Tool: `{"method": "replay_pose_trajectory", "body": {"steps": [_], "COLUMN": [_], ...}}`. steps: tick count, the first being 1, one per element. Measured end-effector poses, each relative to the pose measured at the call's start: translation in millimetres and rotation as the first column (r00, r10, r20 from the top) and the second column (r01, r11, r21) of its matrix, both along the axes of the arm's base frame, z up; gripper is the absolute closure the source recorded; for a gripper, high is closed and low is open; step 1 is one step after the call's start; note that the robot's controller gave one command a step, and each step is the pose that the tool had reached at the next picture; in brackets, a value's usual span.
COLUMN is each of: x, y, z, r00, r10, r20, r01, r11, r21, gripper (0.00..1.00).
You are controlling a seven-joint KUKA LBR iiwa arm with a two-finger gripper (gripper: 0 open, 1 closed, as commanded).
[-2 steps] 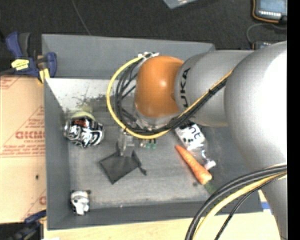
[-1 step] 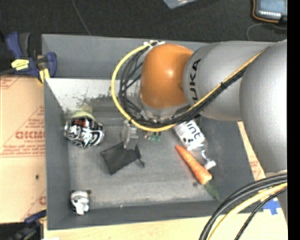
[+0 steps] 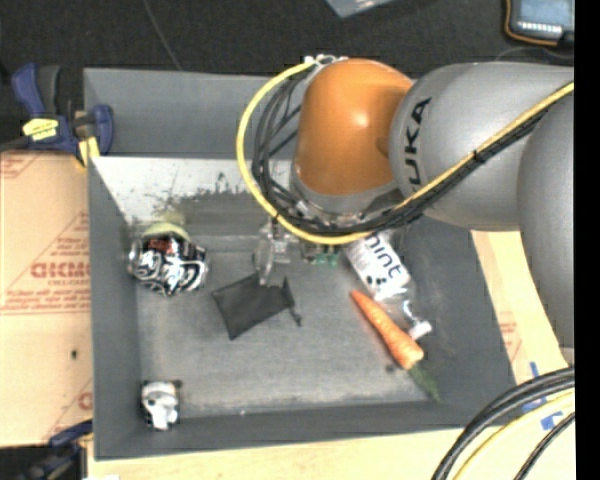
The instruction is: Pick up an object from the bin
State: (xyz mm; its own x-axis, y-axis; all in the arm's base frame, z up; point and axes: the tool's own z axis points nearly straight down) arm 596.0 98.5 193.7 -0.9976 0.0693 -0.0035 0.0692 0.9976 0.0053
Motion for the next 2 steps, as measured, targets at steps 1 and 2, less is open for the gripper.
{"method": "replay_pose_trajectory", "body": {"steps": [1, 2], "x": [3.4, 2.6], "y": [-8.0, -13.8], "z": [30.5, -17.6], "r00": [1.0, 1.0], "r10": [0.005, -0.005], "r20": [0.019, 0.017], "r01": [-0.005, 0.005], "r11": [1.0, 1.0], "r21": [0.002, 0.002], "gripper": [1.0, 1.0]}}
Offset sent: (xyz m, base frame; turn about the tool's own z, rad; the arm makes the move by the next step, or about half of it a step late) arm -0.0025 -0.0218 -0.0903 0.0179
